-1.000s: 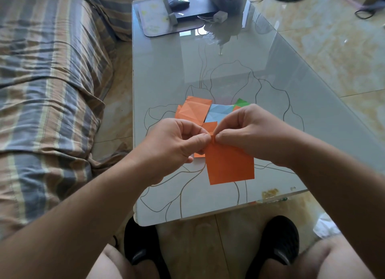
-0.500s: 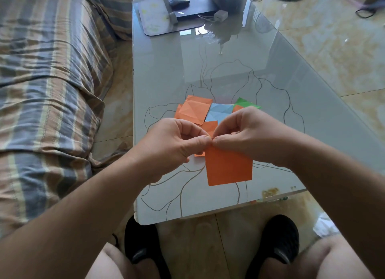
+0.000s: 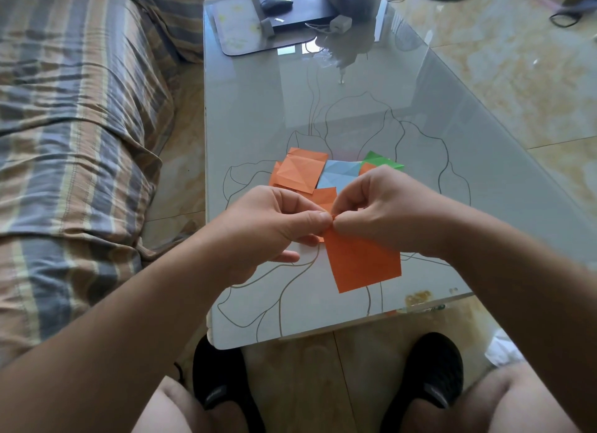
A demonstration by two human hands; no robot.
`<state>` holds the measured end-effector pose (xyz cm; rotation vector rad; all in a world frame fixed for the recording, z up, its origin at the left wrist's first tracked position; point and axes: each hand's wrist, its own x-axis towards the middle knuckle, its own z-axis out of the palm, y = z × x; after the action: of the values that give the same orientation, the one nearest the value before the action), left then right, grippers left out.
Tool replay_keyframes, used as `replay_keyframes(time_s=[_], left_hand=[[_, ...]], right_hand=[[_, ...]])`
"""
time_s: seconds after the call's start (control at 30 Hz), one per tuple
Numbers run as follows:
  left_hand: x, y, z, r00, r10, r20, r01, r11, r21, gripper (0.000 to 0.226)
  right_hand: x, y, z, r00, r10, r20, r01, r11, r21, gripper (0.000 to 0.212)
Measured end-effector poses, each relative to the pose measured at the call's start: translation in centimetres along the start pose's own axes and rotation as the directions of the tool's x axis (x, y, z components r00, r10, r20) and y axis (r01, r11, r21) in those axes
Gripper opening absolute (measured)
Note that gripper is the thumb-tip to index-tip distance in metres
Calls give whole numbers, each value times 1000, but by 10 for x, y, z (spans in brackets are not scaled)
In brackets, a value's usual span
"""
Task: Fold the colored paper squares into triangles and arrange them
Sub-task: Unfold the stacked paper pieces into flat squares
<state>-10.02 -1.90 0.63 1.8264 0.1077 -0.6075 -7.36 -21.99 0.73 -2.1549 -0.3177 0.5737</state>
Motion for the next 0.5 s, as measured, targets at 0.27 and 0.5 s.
replay_keyframes(time_s=[0.27, 0.5], left_hand=[[1, -8, 2, 989, 145, -38, -134, 970, 205, 14], [4, -9, 1, 985, 161, -58, -149, 974, 171, 15]], right_hand=[[0, 3, -1, 1000, -4, 2, 4, 999, -51, 8], [0, 3, -5, 1000, 7, 1, -7, 986, 165, 24]])
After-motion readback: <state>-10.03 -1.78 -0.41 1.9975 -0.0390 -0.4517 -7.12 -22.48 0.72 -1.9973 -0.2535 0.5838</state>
